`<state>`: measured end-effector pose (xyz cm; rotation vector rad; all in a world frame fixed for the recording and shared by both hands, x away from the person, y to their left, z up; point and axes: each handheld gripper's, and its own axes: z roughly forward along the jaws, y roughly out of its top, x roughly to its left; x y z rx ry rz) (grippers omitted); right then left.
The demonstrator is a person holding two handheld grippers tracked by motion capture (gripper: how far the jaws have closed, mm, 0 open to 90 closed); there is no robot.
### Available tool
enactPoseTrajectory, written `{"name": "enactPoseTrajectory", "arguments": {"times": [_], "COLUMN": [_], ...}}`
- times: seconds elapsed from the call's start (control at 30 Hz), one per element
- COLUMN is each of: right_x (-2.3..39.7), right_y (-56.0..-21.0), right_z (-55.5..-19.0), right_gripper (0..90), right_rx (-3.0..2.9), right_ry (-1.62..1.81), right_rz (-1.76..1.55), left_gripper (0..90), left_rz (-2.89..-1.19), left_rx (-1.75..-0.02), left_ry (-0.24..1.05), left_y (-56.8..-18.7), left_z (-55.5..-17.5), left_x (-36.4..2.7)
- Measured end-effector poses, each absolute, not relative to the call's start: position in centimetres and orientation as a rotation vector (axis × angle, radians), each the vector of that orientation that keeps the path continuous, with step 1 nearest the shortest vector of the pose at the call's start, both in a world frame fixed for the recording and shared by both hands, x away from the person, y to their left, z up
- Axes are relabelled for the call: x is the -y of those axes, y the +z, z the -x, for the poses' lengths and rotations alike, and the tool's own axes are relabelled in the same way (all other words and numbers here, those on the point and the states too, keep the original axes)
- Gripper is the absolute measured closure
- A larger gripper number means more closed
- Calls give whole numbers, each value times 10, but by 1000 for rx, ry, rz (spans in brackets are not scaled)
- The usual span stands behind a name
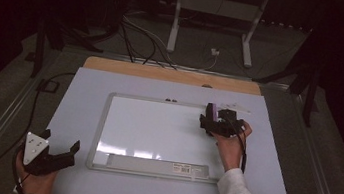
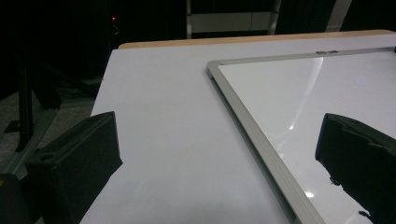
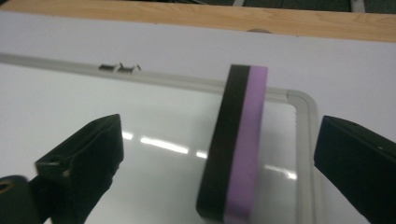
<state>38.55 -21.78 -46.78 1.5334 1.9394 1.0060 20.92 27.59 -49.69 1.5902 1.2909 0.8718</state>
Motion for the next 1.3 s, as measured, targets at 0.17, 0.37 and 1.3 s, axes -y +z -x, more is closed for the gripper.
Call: {"name": "enactPoseTrajectory", "arguments": {"times": [0.17, 0.37, 1.3], "right_x": [230, 249, 312], "right_y": [-464, -457, -490], "right_z": [-365, -337, -249], "right_gripper": [1, 1, 2], "right_rx": [-1914, -1887, -1823], "right_ry": [1067, 1171, 1390], "right_rz": [-1471, -1332, -1231], "left_gripper": [7, 7, 7], "left_rz": [-1591, -1590, -1491], "left_rx": [-1289, -1289, -1284], "left_ry": [870, 871, 877], "left_y": [-497, -497, -482], "left_z": [-209, -209, -209], "left_x": [-276, -276, -282]}}
